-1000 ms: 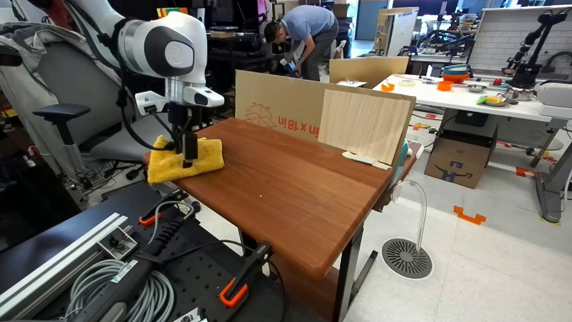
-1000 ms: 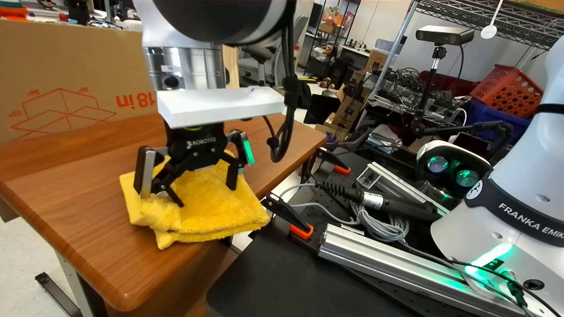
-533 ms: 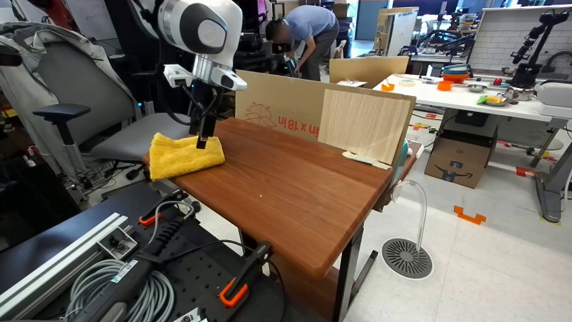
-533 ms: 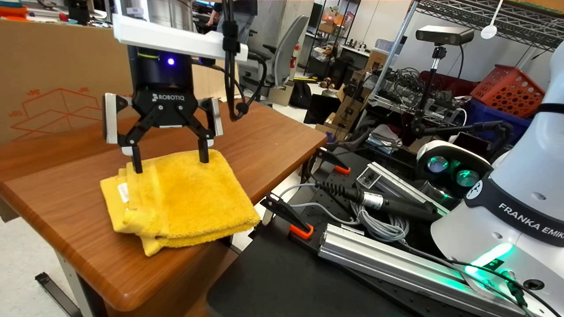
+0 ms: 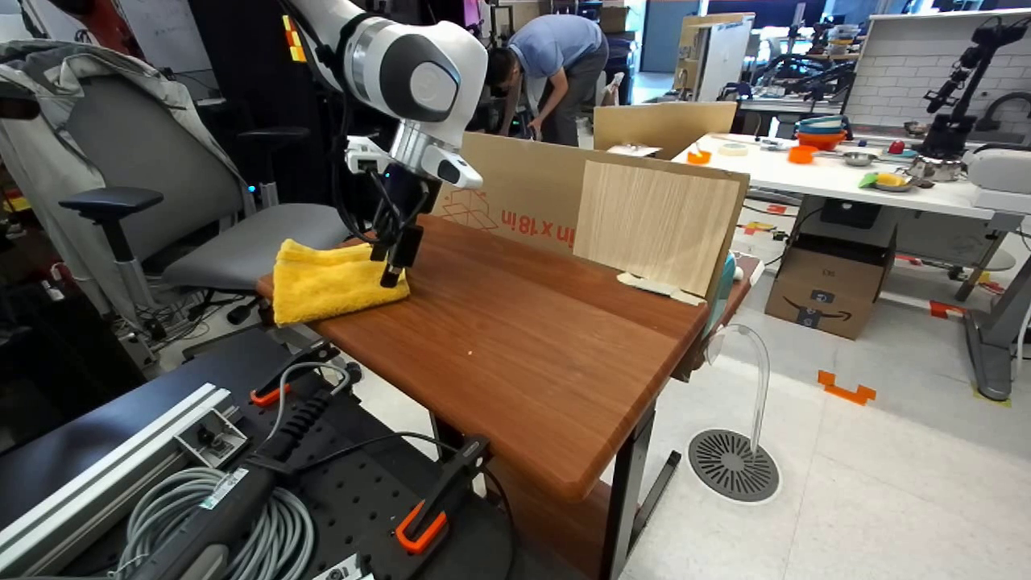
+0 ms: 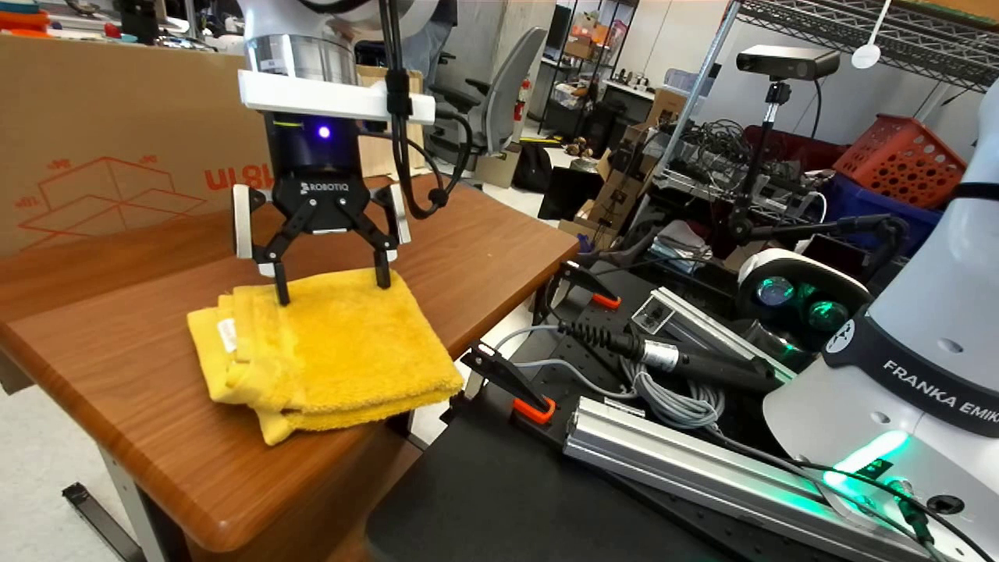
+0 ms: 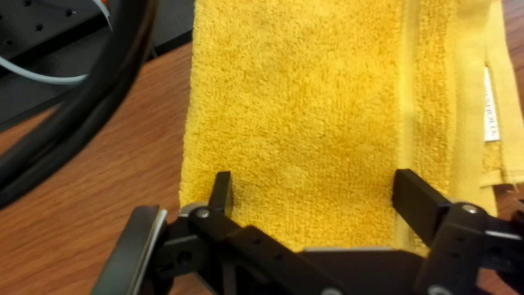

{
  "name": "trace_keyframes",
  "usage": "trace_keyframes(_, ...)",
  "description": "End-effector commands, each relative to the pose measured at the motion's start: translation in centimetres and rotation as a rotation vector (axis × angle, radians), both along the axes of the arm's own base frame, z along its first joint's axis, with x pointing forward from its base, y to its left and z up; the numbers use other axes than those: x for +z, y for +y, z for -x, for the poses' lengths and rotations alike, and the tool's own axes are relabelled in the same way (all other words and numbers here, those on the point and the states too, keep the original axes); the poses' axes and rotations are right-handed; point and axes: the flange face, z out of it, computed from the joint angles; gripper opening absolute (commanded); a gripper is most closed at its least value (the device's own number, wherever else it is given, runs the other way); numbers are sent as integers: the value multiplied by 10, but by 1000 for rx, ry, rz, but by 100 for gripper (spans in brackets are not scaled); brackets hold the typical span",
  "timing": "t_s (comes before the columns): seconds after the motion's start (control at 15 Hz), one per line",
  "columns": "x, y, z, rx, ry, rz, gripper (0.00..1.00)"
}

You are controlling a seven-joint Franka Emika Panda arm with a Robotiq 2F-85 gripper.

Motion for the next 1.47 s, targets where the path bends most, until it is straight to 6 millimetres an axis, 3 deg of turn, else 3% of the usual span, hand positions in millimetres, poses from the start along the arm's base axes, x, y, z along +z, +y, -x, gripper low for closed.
trace_keyframes(0.0, -9, -9, -5, -39, -74, 13, 100)
trace_keyframes(0.33, -32, -35, -47, -209, -229, 60, 100)
trace_keyframes(0.6, -51, -43, -81, -303, -396, 134, 100)
trace_keyframes(0.8, -51, -56, -95, -375, -448, 202, 100)
trace_keyframes(1.07, -31, -108, -80, -415, -476, 334, 100)
trace_keyframes(1.4, -14, -217, -31, -556, -409, 523, 100)
